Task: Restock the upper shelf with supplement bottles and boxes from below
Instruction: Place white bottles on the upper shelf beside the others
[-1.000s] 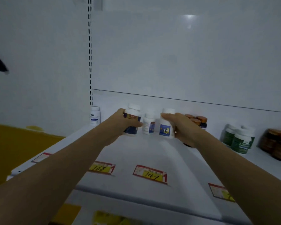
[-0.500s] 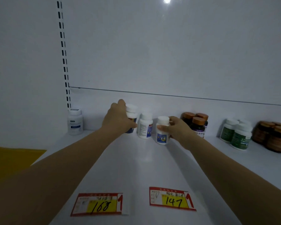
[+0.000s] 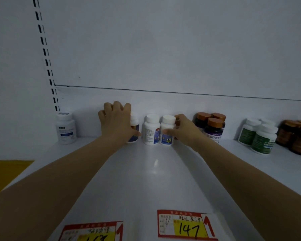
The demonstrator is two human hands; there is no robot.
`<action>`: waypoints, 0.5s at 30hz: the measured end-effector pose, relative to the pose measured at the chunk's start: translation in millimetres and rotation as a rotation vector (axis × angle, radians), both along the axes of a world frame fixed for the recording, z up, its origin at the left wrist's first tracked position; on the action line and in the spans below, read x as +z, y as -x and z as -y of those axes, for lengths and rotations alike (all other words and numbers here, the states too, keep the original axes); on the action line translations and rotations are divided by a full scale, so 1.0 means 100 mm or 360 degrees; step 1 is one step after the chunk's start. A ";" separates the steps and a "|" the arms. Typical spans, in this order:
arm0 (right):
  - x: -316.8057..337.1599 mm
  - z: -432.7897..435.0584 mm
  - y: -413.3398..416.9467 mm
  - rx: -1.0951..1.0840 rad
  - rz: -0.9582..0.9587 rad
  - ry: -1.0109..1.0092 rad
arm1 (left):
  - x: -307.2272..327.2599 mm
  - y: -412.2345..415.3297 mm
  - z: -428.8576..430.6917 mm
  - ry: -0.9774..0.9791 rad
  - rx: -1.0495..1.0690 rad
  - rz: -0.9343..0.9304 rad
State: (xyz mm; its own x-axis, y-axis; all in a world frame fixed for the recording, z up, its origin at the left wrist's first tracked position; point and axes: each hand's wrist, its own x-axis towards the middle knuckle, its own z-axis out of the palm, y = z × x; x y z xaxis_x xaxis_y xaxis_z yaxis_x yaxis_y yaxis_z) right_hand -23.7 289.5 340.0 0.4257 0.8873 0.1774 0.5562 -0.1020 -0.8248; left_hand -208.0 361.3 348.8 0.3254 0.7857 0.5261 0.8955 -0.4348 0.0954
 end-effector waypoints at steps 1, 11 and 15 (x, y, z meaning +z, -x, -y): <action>0.00 0.00 0.01 -0.0012 0.0089 0.0005 | -0.02 0.01 -0.01 -0.0004 0.0024 -0.0030; 0.00 -0.04 0.02 -0.0059 0.0285 -0.0057 | -0.10 -0.03 -0.04 0.0032 0.0039 -0.0057; -0.01 -0.05 0.03 -0.0076 0.0324 -0.0057 | -0.12 -0.01 -0.04 0.0022 0.0012 -0.0031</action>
